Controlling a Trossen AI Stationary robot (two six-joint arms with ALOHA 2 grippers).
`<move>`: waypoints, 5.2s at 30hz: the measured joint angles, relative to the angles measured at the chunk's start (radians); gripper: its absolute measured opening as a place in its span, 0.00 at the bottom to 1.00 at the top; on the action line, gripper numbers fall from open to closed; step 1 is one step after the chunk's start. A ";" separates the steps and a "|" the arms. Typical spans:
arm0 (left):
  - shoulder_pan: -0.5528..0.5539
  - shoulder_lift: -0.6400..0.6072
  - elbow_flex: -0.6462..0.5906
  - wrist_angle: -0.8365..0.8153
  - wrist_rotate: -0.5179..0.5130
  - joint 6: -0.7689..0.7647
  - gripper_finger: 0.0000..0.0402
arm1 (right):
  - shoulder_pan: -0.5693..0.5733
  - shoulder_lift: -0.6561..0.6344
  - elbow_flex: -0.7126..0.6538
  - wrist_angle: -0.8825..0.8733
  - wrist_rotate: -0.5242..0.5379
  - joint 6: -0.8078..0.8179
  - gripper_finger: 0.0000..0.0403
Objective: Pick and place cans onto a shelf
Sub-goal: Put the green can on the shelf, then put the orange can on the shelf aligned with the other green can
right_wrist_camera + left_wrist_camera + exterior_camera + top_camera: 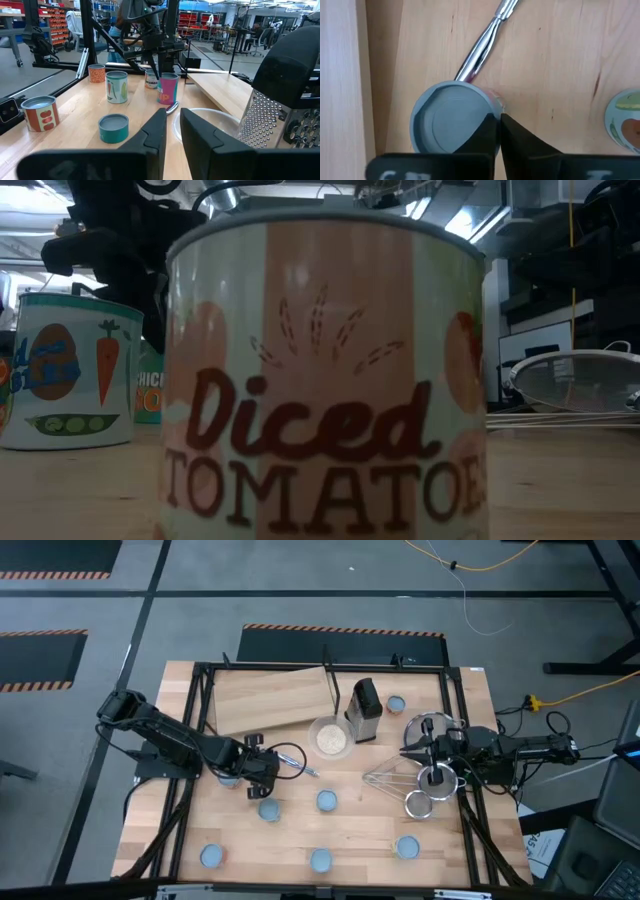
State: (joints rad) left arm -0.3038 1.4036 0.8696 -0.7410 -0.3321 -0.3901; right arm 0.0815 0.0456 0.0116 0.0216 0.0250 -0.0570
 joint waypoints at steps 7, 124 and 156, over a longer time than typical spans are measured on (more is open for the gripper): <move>0.000 -0.015 -0.001 -0.001 0.016 0.000 0.01 | 0.000 0.000 0.000 0.000 0.000 0.000 0.15; 0.912 0.640 0.965 -0.126 0.304 0.766 0.14 | 0.000 0.000 0.000 0.000 0.000 -0.004 0.15; 0.807 0.624 0.964 -0.113 0.034 0.816 0.27 | 0.000 0.000 0.000 0.000 0.000 -0.004 0.15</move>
State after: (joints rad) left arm 0.5029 2.0281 1.8336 -0.8543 -0.2977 0.4255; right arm 0.0815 0.0456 0.0116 0.0216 0.0250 -0.0608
